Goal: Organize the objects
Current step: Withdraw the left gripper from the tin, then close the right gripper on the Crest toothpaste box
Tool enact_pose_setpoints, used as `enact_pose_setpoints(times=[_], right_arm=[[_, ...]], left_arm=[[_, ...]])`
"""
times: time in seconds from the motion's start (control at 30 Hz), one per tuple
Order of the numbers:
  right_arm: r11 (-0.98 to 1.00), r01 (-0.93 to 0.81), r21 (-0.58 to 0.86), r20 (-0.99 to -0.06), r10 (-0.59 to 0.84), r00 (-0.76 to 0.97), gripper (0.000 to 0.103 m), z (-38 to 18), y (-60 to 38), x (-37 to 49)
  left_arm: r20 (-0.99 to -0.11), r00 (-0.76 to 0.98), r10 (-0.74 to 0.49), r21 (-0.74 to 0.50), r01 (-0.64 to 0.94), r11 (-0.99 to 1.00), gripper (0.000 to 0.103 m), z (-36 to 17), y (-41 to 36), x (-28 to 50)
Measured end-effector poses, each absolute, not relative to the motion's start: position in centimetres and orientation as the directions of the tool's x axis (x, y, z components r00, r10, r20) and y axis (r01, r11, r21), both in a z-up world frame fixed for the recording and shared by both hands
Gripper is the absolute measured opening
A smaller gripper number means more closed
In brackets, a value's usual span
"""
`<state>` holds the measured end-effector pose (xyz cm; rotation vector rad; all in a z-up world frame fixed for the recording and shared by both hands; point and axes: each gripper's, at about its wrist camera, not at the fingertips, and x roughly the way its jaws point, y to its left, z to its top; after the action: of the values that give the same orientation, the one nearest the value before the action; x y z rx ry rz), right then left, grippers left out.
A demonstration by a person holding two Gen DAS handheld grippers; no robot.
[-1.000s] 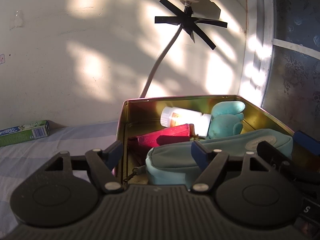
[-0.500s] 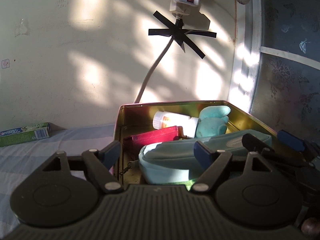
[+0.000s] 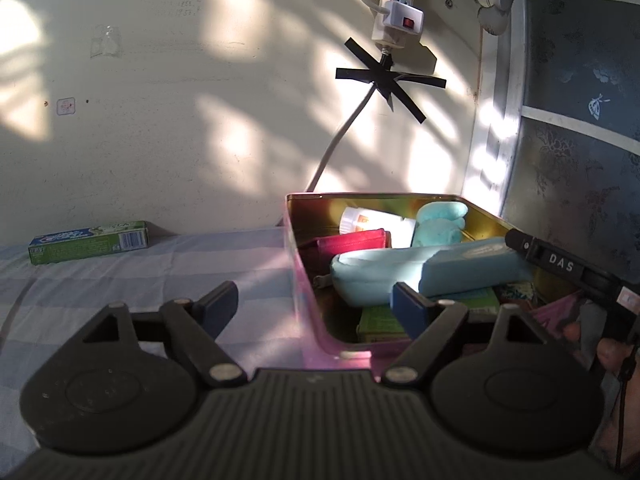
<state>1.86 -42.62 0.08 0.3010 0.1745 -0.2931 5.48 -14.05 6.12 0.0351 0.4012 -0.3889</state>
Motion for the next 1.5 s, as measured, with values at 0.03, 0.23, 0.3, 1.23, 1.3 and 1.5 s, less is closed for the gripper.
enact_pose_setpoints(times=[0.03, 0.23, 0.3, 1.23, 1.3, 1.5], right_arm=[[0.914, 0.317, 0.252, -0.214, -0.267, 0.94, 0.088, 0.1, -42.4, 1.9], [0.911, 0.331, 0.247, -0.225, -0.278, 0.934, 0.084, 0.2, -42.1, 1.8], [0.907, 0.336, 0.255, -0.228, -0.281, 0.932, 0.085, 0.6, -41.6, 1.1], [0.935, -0.356, 0.004, -0.474, 0.315, 0.822, 0.09, 3.1, -3.3, 22.7], [0.915, -0.402, -0.04, -0.519, 0.325, 0.791, 0.09, 2.9, -0.8, 25.8], [0.833, -0.539, -0.126, -0.613, 0.362, 0.703, 0.089, 2.4, 6.4, 31.8]], left_arm=[[-0.391, 0.853, -0.345, -0.03, 0.363, 0.931, 0.086, 5.8, -13.1, 5.1], [-0.474, 0.853, -0.217, 0.028, 0.261, 0.965, 0.087, 3.1, -6.5, 4.3], [-0.501, 0.85, -0.166, 0.025, 0.206, 0.978, 0.087, 2.3, -3.7, 4.3], [-0.503, 0.864, 0.025, -0.171, -0.128, 0.977, 0.087, 1.4, 14.6, 6.8], [-0.513, 0.858, 0.011, -0.185, -0.122, 0.975, 0.087, 1.3, 14.8, 7.0], [-0.537, 0.843, -0.027, -0.233, -0.117, 0.966, 0.088, 1.0, 15.5, 7.3]])
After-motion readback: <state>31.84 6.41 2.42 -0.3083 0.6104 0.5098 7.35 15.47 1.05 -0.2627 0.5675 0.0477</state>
